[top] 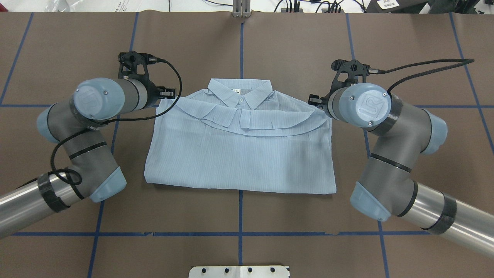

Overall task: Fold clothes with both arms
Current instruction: 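Move the left gripper to the folded shirt's side edge while the right gripper withdraws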

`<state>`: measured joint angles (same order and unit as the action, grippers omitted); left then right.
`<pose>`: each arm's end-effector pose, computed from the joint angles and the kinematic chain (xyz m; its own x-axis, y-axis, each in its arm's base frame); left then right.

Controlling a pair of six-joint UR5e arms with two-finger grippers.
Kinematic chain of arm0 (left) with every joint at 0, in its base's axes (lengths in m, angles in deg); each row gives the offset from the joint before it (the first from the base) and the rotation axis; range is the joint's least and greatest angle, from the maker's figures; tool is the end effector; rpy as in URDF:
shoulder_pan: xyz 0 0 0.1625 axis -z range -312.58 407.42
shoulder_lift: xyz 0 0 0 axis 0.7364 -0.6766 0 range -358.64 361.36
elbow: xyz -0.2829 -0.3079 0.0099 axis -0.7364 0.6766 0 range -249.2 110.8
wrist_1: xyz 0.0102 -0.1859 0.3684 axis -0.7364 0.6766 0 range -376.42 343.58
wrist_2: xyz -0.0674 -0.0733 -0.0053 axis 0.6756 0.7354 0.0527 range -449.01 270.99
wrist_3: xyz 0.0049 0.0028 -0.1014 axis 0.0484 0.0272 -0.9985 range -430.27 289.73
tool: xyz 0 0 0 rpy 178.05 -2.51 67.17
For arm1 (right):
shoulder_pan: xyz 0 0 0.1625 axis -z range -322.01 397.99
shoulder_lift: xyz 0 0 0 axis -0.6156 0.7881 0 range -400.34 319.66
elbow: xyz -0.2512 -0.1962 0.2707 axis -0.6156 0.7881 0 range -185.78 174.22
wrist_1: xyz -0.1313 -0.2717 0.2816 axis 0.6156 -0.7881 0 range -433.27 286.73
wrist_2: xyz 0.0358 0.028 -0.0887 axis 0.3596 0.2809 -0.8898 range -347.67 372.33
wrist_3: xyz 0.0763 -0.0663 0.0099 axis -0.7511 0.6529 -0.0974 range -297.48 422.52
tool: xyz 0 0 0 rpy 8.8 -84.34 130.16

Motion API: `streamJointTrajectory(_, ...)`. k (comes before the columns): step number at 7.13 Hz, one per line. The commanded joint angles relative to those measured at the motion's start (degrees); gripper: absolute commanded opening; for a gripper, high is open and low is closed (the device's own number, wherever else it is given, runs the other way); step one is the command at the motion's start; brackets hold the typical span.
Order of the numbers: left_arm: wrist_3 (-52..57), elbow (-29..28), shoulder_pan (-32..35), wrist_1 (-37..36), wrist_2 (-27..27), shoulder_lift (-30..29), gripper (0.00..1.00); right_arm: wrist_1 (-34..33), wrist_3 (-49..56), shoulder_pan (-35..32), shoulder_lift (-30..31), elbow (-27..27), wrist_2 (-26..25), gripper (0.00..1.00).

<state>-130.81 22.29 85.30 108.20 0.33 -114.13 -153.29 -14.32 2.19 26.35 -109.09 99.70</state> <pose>0.4423 -0.5143 0.3234 0.6329 0.1308 -0.7631 0.3568 0.8255 0.4374 -0.4232 -0.4753 0.3109 0.6818 0.2114 0.7003 -0.4685 0.8614 0.1961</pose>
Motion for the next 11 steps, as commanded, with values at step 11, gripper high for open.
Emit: streamJointTrajectory(11, -11.6, 13.5, -15.5, 0.3, 1.6, 16.4, 0.98, 0.1, 1.7, -0.8, 0.3, -2.6, 3.2, 1.0)
